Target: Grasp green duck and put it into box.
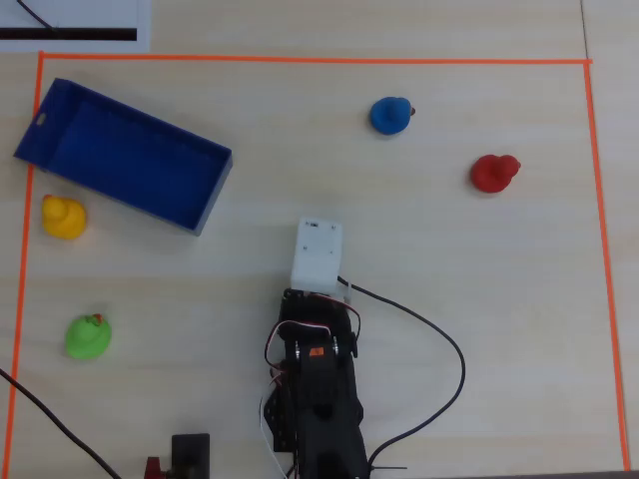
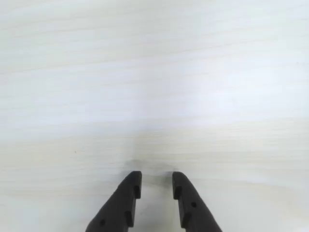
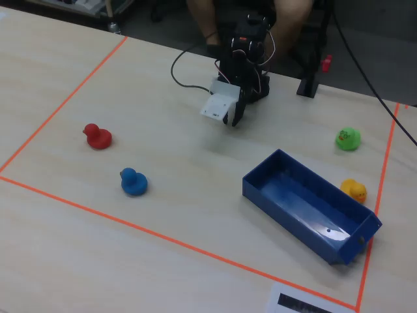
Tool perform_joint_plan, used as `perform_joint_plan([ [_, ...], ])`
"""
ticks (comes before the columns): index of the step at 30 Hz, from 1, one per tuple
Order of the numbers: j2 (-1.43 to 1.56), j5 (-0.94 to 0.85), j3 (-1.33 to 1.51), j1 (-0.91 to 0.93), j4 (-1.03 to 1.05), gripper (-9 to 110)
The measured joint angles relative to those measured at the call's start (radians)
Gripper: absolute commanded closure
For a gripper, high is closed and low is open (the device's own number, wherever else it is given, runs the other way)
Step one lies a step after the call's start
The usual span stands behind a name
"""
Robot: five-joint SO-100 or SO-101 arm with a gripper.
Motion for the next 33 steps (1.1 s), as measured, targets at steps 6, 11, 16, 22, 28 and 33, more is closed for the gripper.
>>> perform_joint_plan([
  [6,0.0,0.0,0.0,0.0,0.0,95],
  [11,0.0,0.005,0.0,0.02,0.0,95],
  [16,0.0,0.005,0.0,0.021,0.0,95],
  [22,0.0,0.04,0.0,0.015,0.0,99],
  [28,-0.078,0.018,-0.006,0.037,-0.043,99],
  [33,-0.371,0.08,-0.244,0.077,-0.097,93],
])
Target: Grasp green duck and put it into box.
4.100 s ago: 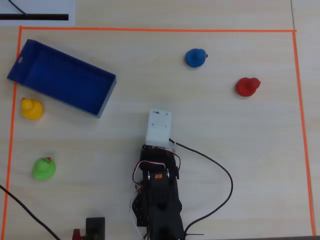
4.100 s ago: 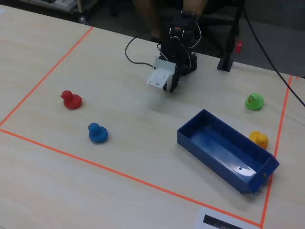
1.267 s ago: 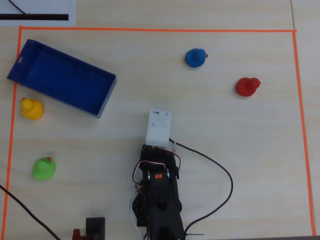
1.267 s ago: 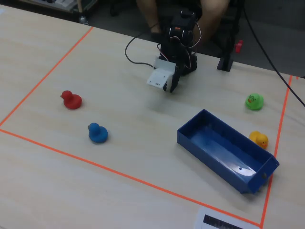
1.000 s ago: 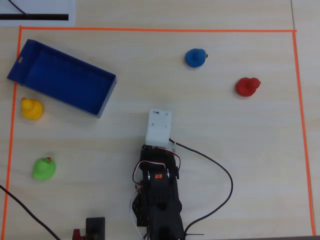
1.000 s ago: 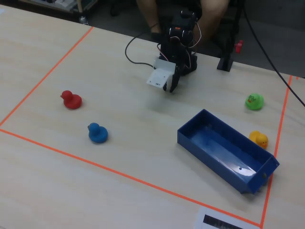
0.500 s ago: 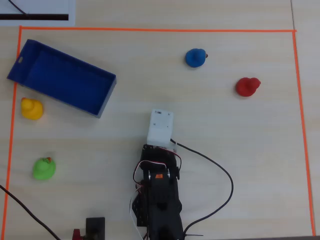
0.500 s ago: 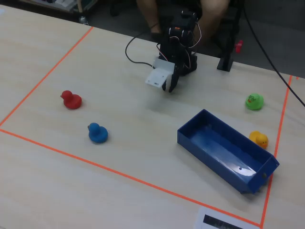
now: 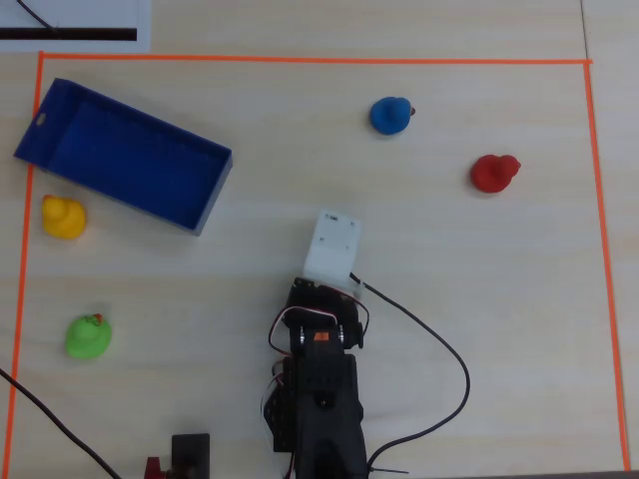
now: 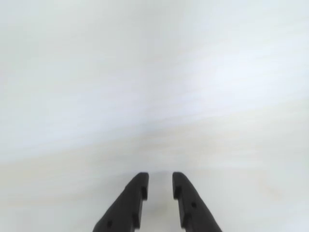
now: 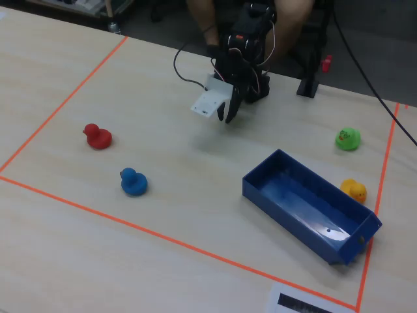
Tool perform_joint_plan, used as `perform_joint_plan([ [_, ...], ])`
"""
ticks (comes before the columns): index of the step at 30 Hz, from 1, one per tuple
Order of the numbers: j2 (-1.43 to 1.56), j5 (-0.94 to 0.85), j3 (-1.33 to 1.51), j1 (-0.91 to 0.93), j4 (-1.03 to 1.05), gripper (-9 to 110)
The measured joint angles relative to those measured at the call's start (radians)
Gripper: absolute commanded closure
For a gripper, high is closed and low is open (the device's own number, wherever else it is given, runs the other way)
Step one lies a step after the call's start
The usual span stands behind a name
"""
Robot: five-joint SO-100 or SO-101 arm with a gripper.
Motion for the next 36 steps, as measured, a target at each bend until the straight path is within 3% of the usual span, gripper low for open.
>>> perform_joint_plan([
  [5,-0.311,0.058,-0.448,-0.043,0.129,76],
  [13,-0.627,0.23,-1.019,-0.379,0.394,67],
  [24,-0.933,0.615,-1.098,-1.046,0.281,64],
  [36,-1.279,0.63,-1.243,-1.078,0.12,64],
])
